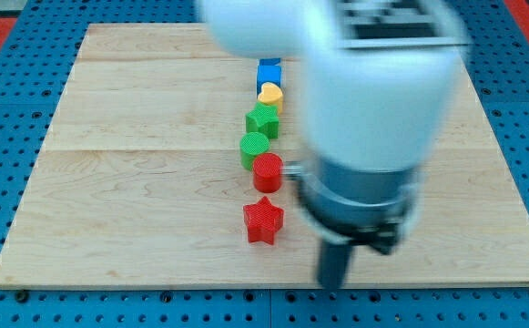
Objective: Separate the both the circle from the vertical line of blocks
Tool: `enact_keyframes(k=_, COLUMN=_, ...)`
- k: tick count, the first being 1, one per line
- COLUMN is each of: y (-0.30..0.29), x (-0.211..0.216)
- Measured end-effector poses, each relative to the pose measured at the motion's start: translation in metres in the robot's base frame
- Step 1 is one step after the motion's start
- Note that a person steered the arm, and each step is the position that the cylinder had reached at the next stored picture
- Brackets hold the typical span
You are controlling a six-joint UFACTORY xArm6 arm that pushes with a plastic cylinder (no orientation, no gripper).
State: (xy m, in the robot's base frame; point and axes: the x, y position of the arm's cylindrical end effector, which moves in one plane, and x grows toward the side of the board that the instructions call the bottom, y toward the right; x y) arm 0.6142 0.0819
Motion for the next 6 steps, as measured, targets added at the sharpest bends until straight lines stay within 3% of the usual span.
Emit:
enact_keyframes(k=1, y=-0.018, x=-0.055)
enact_keyframes(k=3, y=-0.046, x=-0.108)
enact_keyframes(k=5, y=-0.036, x=-0.144)
enact_keyframes(k=6, y=-0.112, x=-0.150)
